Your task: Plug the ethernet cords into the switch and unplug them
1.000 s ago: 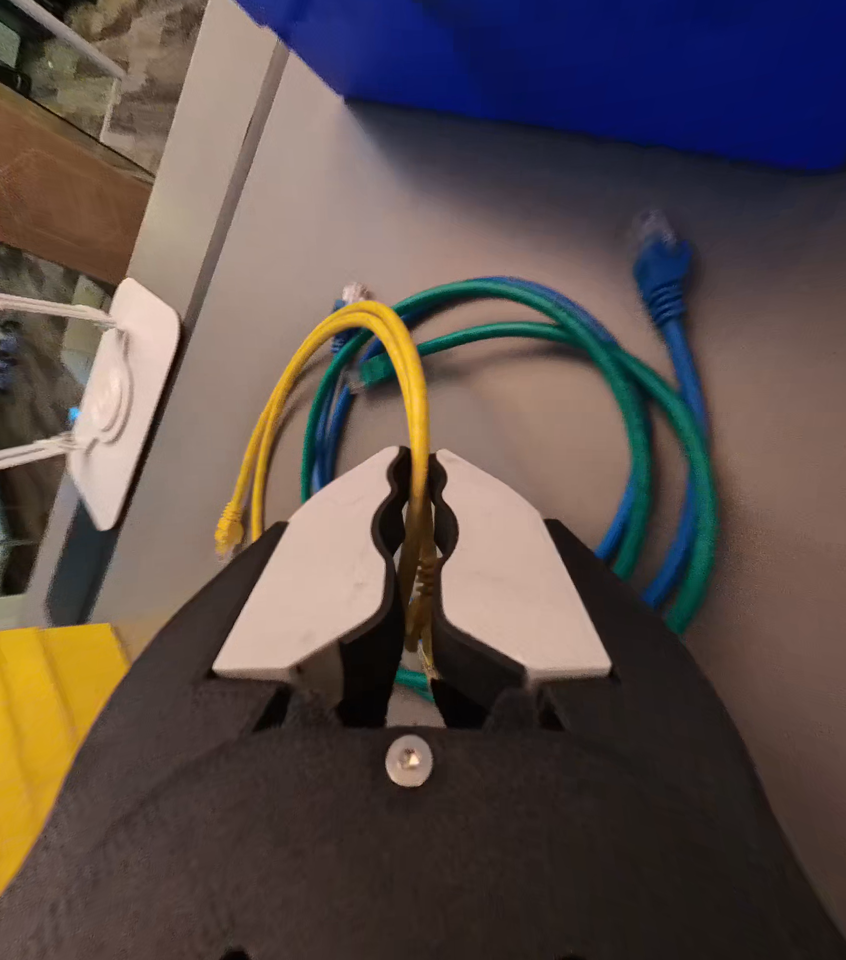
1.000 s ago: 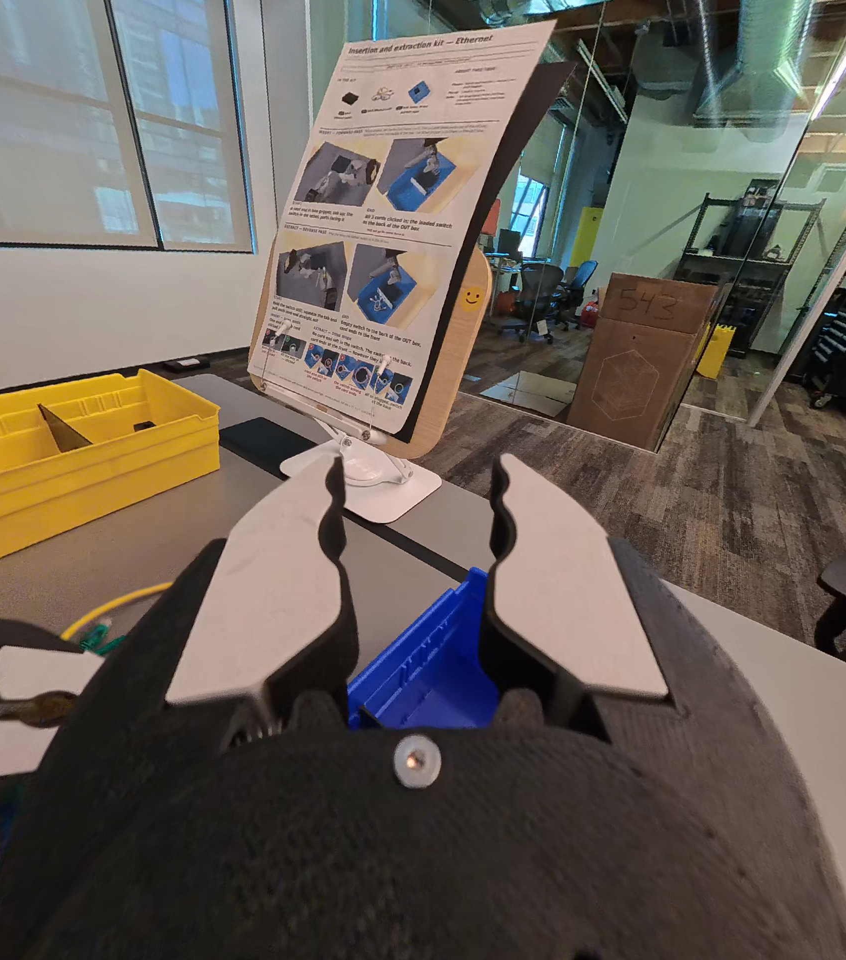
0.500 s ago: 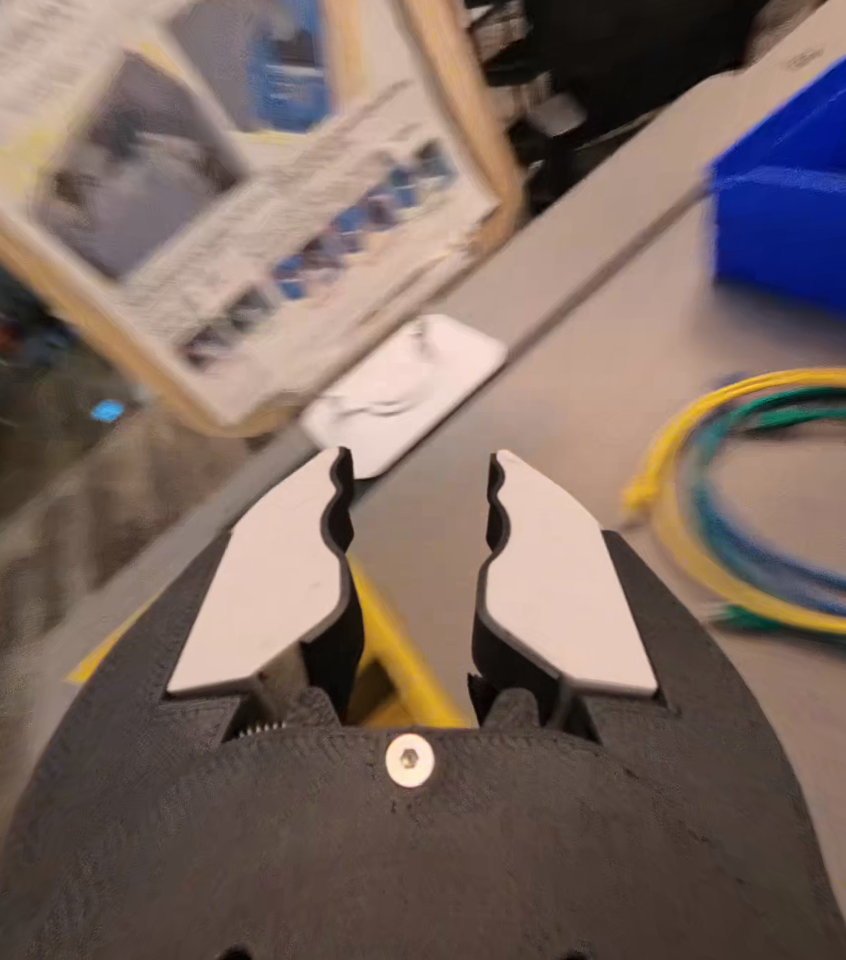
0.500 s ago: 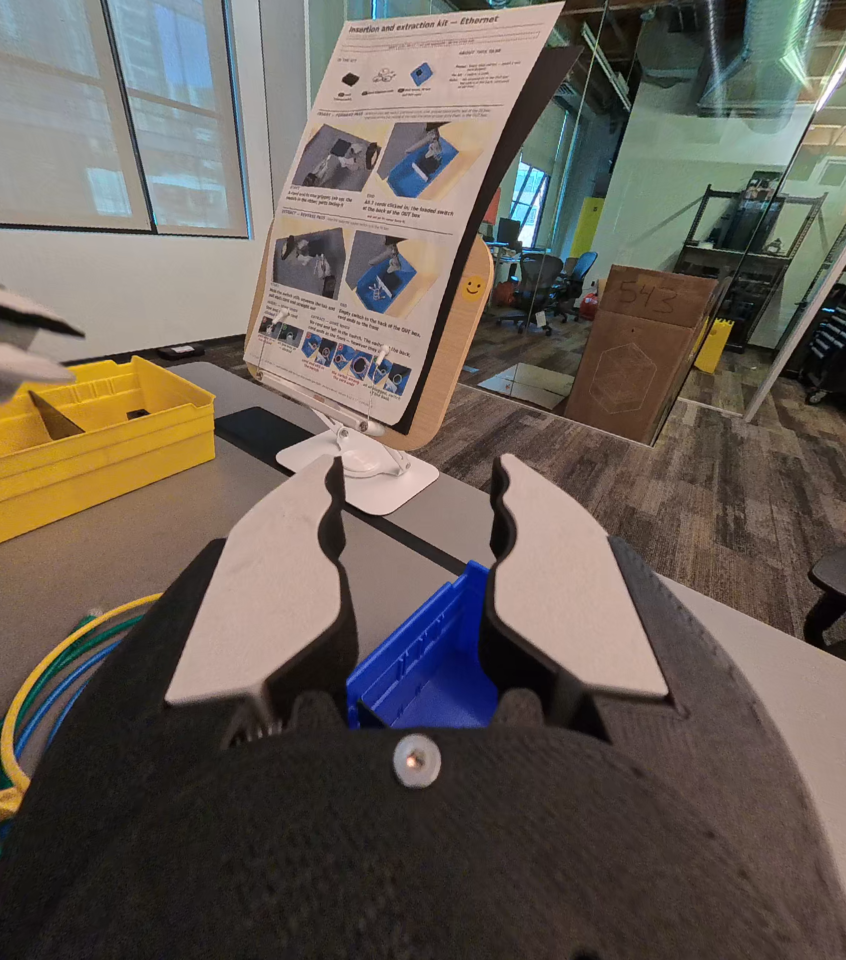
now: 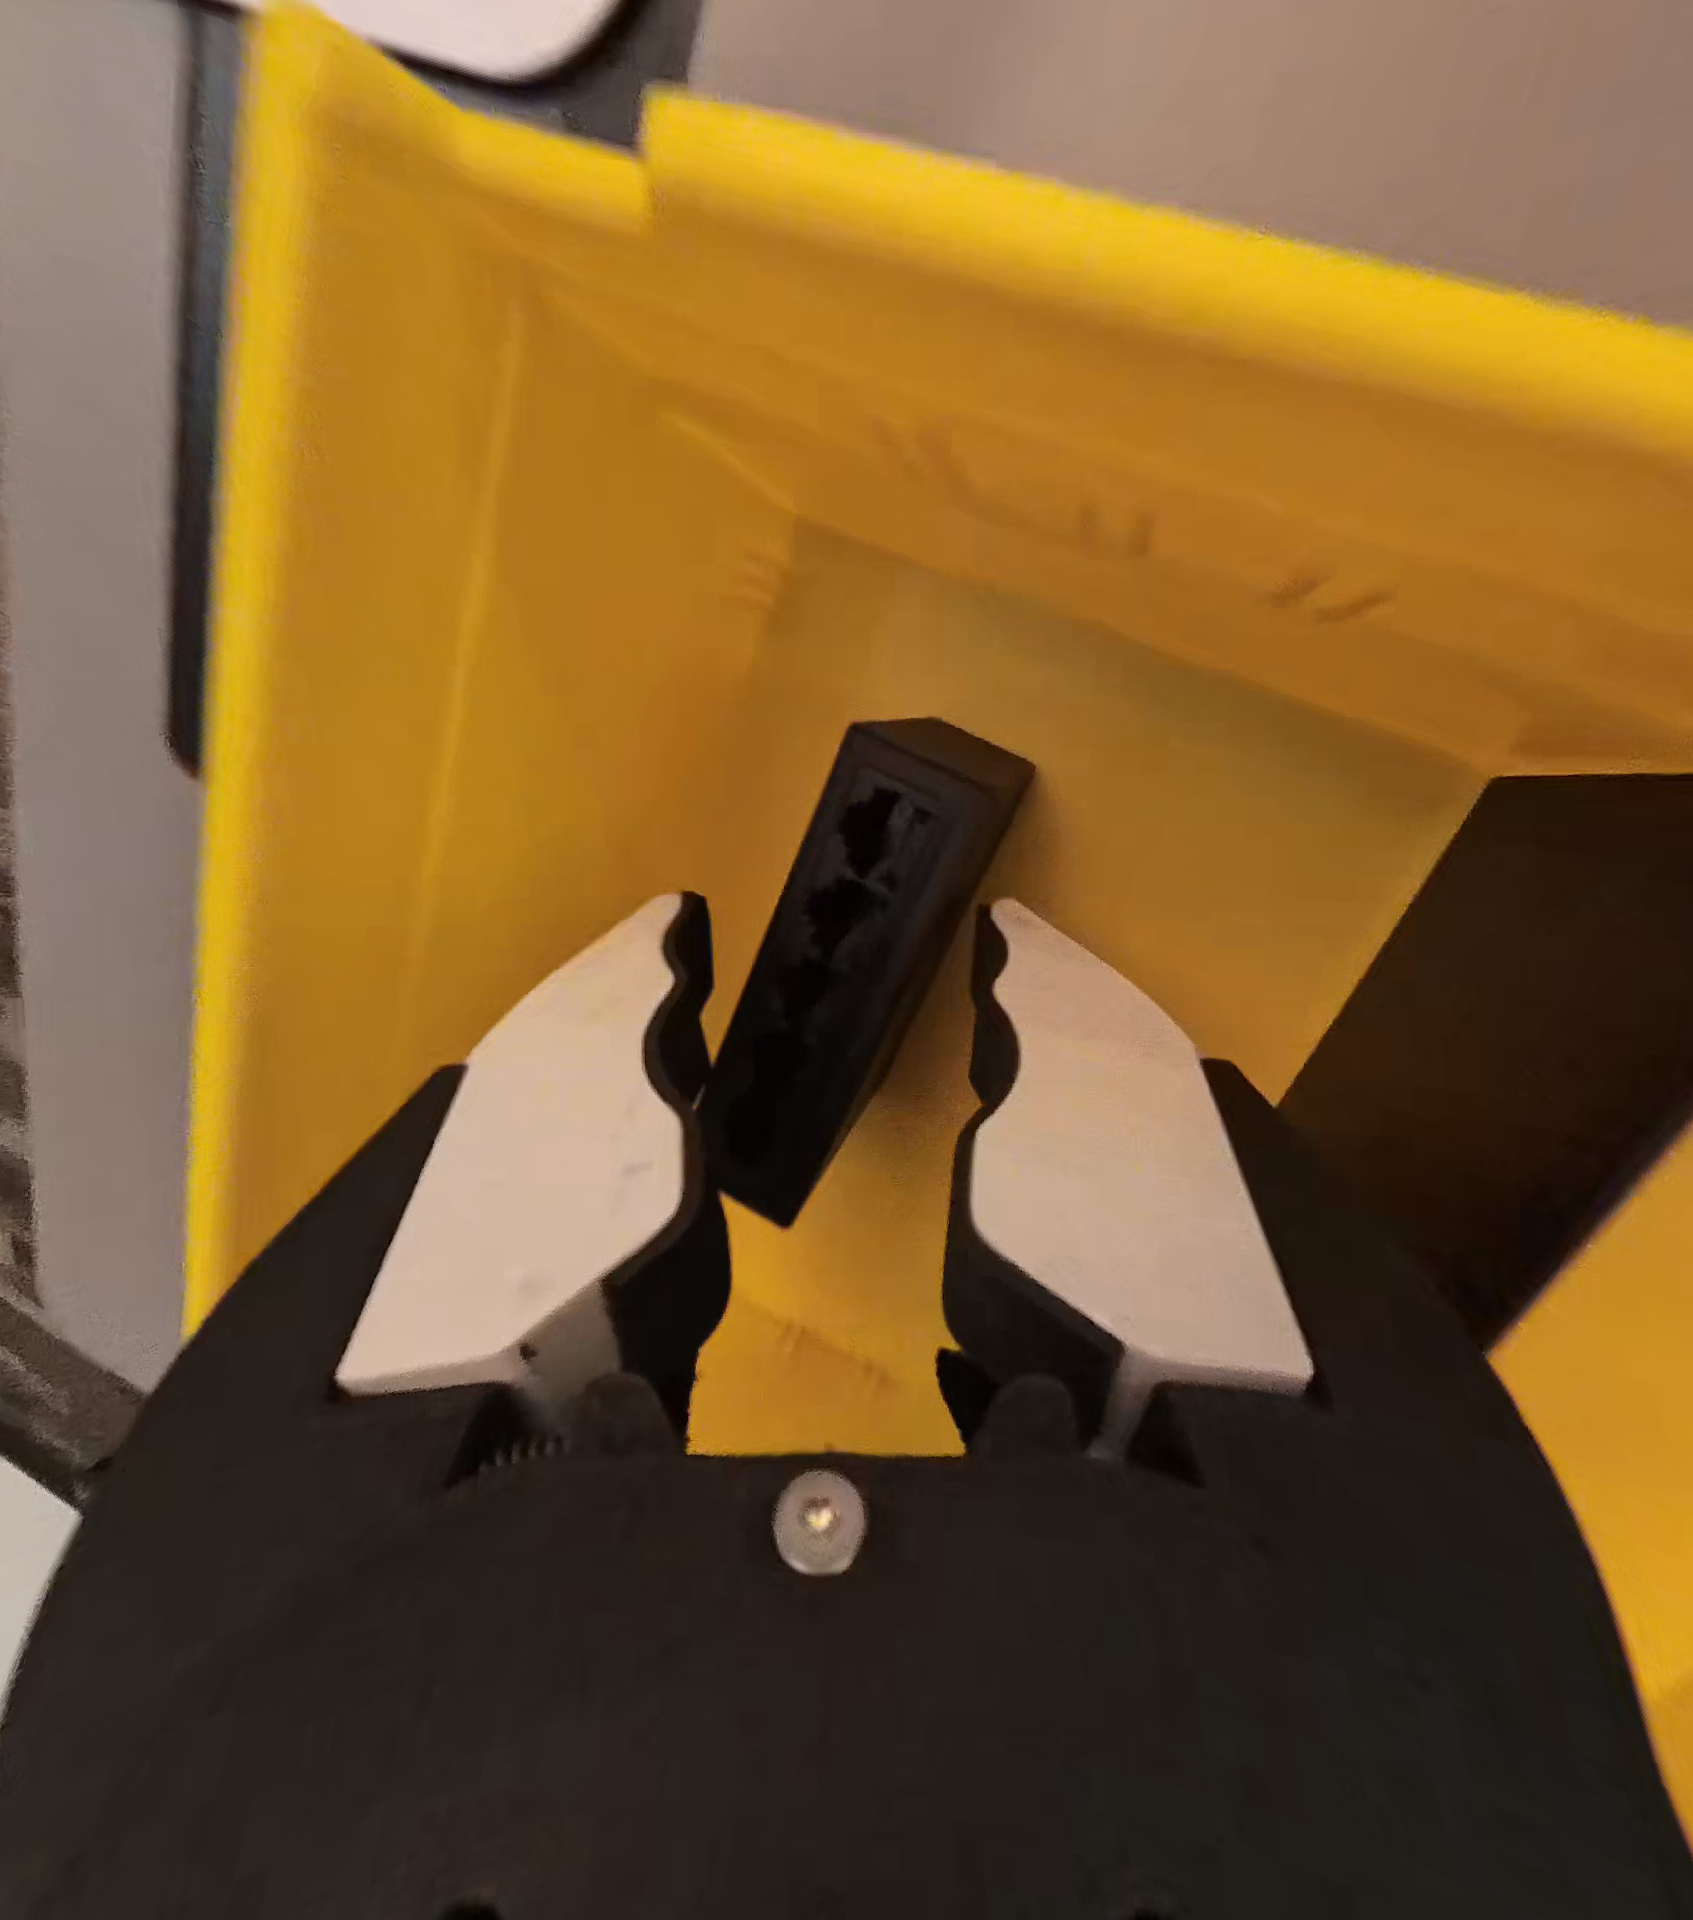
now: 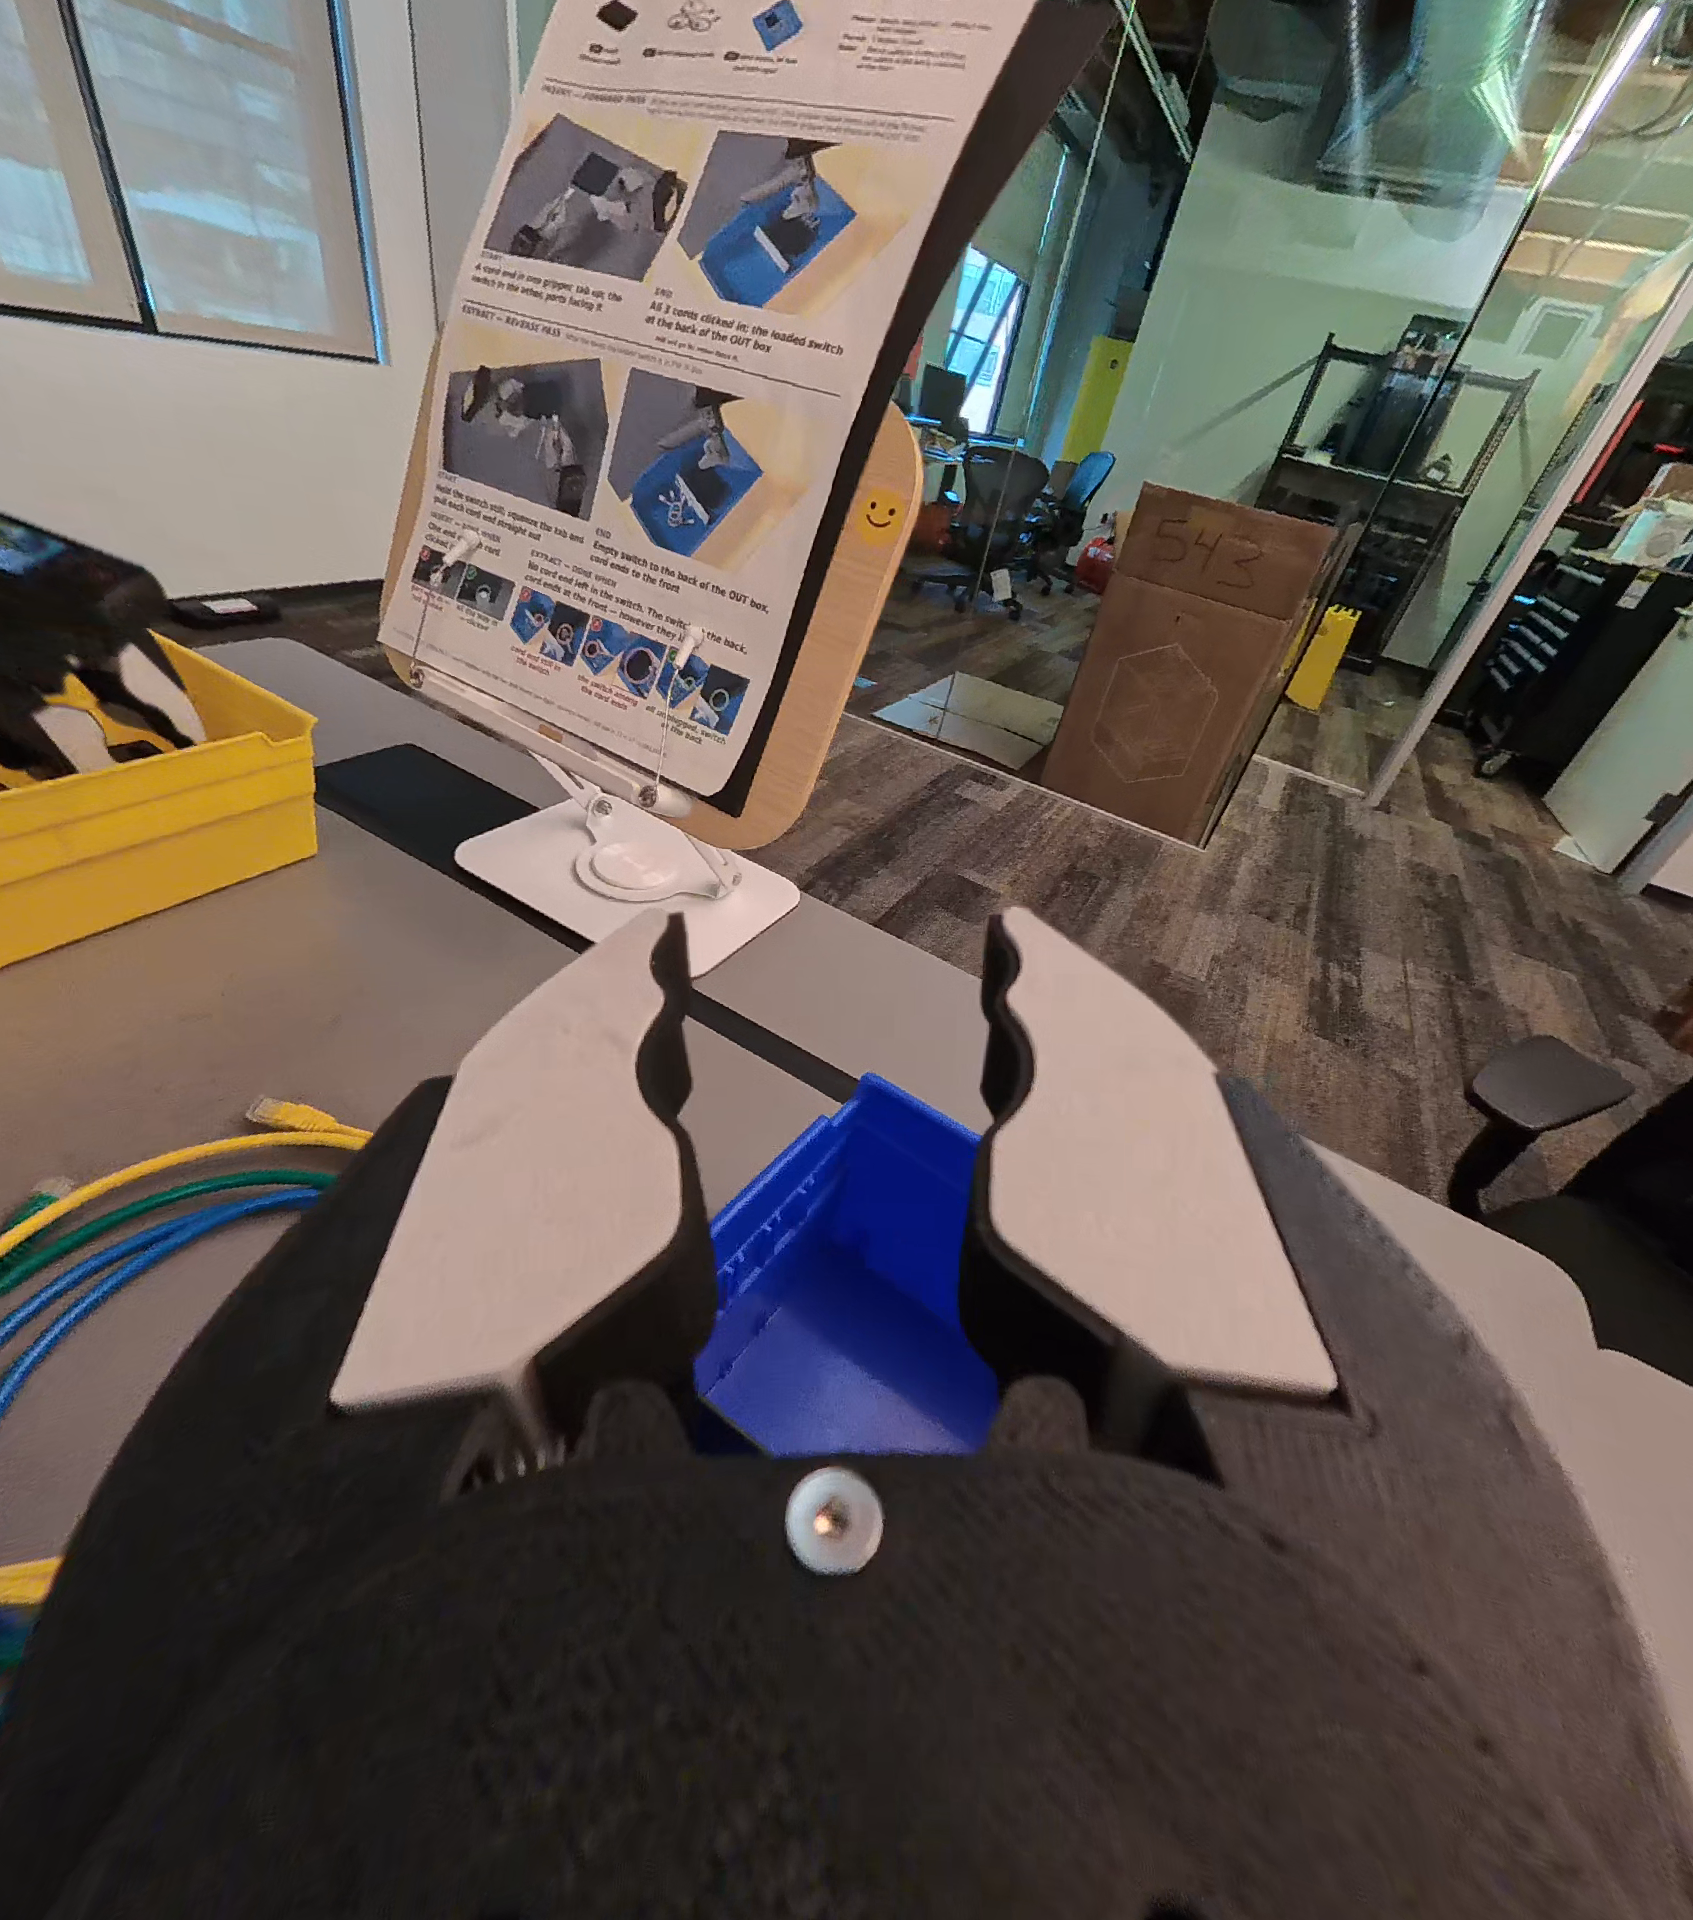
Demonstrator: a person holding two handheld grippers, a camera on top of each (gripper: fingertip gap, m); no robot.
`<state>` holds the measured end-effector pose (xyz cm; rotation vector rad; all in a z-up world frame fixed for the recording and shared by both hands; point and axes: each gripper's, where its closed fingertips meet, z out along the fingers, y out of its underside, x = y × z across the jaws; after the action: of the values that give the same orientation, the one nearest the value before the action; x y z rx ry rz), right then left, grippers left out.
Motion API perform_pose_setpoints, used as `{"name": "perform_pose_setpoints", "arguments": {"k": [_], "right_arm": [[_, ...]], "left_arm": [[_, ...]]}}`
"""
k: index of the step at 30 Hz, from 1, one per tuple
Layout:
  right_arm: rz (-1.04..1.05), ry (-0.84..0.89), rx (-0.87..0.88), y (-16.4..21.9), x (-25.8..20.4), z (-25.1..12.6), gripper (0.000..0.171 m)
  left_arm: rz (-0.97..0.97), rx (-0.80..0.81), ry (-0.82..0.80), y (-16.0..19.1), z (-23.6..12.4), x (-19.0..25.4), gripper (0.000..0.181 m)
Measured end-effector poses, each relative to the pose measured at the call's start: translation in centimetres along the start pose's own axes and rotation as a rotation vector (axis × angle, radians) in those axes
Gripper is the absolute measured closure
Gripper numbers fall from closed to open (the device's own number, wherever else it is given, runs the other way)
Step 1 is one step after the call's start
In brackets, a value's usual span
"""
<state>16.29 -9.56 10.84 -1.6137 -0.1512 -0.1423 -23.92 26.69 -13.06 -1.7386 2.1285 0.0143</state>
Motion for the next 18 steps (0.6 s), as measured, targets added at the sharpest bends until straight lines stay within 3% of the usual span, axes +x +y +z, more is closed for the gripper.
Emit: {"name": "perform_pose_setpoints", "arguments": {"k": [4, 8, 11, 14, 16, 18], "right_arm": [[0.005, 0.002, -0.023, 0.6, 0.1, 0.3, 0.116], [-0.008, 0.001, -0.031, 0.7, 0.0, 0.4, 0.116], [-0.003, -0.001, -0.018, 0.4, -0.1, 0.3, 0.116], [-0.006, 0.005, -0.007, 0.0, -0.3, 0.2, 0.116], [-0.027, 0.014, -0.014, -0.1, -0.4, 0.1, 0.116], [-0.053, 0.015, -0.023, -0.1, -0.6, 0.0, 0.116]], "left_arm": [[0.076, -0.062, 0.003, 0.5, 0.9, -0.1, 0.146], [0.0, -0.024, -0.061, 0.5, -1.6, -1.5, 0.154], [-0.054, 0.042, -0.228, 0.1, -6.6, -3.4, 0.154], [-0.125, 0.135, -0.408, -1.9, -14.4, -4.1, 0.154], [-0.179, 0.206, -0.47, -4.1, -19.3, -2.7, 0.154], [-0.225, 0.261, -0.447, -6.9, -21.9, 0.0, 0.153]]}}
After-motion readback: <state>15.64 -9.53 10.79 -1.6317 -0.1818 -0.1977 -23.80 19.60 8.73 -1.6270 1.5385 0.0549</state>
